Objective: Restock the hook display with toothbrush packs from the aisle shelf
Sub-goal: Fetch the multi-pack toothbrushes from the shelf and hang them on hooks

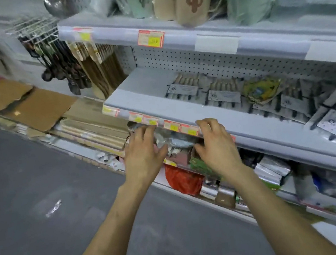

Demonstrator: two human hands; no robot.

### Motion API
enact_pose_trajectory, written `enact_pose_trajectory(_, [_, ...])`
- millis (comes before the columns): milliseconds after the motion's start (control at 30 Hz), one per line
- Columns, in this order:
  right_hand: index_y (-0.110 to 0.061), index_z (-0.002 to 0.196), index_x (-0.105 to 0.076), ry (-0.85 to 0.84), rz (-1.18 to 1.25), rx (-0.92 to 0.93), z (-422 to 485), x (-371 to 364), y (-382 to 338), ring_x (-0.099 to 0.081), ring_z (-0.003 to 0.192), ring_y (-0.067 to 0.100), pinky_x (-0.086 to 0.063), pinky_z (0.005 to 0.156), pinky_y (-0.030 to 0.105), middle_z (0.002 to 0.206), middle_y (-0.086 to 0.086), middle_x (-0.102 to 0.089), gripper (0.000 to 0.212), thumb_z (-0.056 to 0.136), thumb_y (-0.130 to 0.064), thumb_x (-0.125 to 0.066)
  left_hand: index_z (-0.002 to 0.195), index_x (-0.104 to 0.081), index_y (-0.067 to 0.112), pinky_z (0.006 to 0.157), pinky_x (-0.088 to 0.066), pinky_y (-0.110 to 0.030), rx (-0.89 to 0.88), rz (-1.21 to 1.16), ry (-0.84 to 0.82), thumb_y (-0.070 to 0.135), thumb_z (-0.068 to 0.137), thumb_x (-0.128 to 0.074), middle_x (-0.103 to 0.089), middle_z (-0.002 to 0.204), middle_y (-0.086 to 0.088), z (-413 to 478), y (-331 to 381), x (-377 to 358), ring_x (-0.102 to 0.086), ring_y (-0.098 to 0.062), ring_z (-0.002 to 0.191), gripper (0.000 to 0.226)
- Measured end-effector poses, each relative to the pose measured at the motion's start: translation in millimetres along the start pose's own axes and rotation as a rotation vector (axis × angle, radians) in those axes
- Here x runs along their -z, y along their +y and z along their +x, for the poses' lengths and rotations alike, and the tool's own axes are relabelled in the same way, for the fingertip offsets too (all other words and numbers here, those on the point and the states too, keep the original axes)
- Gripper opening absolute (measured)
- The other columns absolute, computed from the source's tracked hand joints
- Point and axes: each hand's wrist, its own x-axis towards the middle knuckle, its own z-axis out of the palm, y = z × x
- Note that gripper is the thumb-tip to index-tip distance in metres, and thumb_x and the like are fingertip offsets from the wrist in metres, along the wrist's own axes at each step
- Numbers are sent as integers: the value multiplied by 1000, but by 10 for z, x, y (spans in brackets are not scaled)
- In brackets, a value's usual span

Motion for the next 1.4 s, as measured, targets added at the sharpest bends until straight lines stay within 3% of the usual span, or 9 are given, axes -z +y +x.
enact_pose_trajectory(200, [-16,152,-41,33,9,-152,540,-104,476,-43,136,33,-45,107,51,150,9,-42,62,97,-26,-68,146,-52,18,103,-47,-51,-101,-27,-124,51,88,-57,-54,143,-6,944,-97,-522,-51,-32,130,66])
enact_pose_trajectory(333, [-18,153,-40,51,49,-242,837,-241,690,-41,139,32,-45,109,48,153,8,-41,61,99,-29,-66,147,-52,15,106,-44,-47,-109,-150,-169,33,96,-65,-52,146,-8,1487,-203,-974,-48,-32,133,56])
enact_pose_trajectory(433, [-17,154,-41,60,89,-318,1066,-328,799,-42,139,32,-43,109,45,153,8,-41,60,101,-31,-64,149,-49,14,109,-41,-49,-68,-192,-180,32,99,-62,-50,148,-11,1908,-281,-1245,-43,-34,135,55])
enact_pose_trajectory(700, [-18,148,-44,126,86,-363,1503,-589,948,-48,133,33,-46,105,46,147,9,-45,52,101,-30,-63,154,-32,14,115,-32,-48,59,-96,-233,60,98,-57,-46,152,-20,3136,-462,-1703,-36,-39,143,77])
enact_pose_trajectory(833, [-19,149,-44,146,98,-363,1496,-743,954,-45,135,30,-45,104,44,148,6,-43,53,100,-27,-64,155,-30,16,117,-27,-47,121,-112,-297,68,96,-55,-47,154,-16,3403,-478,-1856,-36,-36,146,83])
enact_pose_trajectory(1067, [-21,147,-48,179,145,-371,1465,-906,1024,-47,131,23,-45,99,40,149,0,-43,50,100,-22,-63,153,-37,27,117,-30,-46,225,-365,-282,56,83,-75,-65,137,3,3565,-450,-1986,-53,-30,134,85])
enact_pose_trajectory(1233, [-24,147,-47,192,160,-373,1448,-899,1075,-46,134,22,-44,103,40,150,-3,-42,49,100,-22,-62,149,-37,35,103,-52,-51,319,-688,-308,59,54,-84,-66,120,10,3634,-520,-2005,-66,-29,115,109])
enact_pose_trajectory(1300, [-25,147,-47,194,166,-382,1432,-862,1135,-46,134,21,-43,102,39,150,-3,-42,49,100,-21,-61,152,-36,28,89,-60,-40,361,-849,-296,37,67,-91,-63,127,1,3586,-382,-1927,-67,-24,107,103])
enact_pose_trajectory(1400, [-23,144,-49,209,171,-382,1429,-810,1186,-48,130,23,-43,100,37,147,-1,-44,46,100,-21,-61,154,-38,15,68,-53,-24,373,-942,-266,6,87,-80,-60,126,-4,3610,-280,-1874,-64,-15,95,79])
